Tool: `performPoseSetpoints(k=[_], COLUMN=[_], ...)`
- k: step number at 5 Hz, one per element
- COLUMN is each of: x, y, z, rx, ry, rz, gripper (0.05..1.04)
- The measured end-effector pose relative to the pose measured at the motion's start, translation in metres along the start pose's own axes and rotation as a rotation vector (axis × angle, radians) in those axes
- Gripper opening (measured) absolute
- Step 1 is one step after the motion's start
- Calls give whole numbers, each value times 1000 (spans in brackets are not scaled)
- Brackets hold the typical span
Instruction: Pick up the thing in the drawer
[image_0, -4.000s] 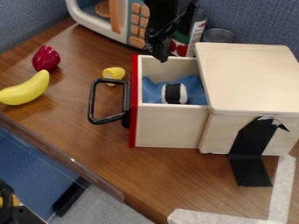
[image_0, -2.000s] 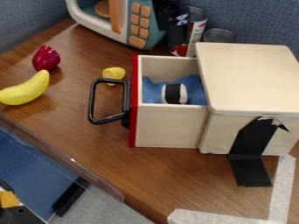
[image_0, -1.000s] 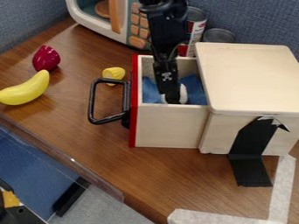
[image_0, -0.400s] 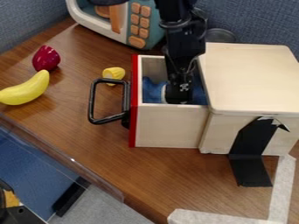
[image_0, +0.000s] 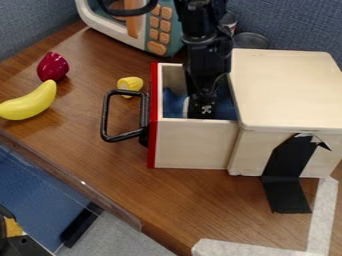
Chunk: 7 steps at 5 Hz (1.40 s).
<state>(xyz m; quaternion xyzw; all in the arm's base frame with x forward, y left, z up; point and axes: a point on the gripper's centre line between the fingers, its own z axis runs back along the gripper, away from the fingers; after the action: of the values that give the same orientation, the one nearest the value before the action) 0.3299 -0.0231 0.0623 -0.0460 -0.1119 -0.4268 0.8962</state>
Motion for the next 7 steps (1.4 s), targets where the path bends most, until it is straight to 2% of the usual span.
performPoseSetpoints(k=[1,2,3,4,5,6,7], x=[-11,-15,-12,-8,-10,-33,-57], y=[3,5,16,41,82,123,140], z=[0,12,36,68,64,29,4], rx=[-43,-66,-93,-94,-53,48,149], ry=[-55,-80,-139,-218,-212,-100,-21], rz=[85,116,170,257,462,703,926], gripper=[685,530,501,501,501,501,501])
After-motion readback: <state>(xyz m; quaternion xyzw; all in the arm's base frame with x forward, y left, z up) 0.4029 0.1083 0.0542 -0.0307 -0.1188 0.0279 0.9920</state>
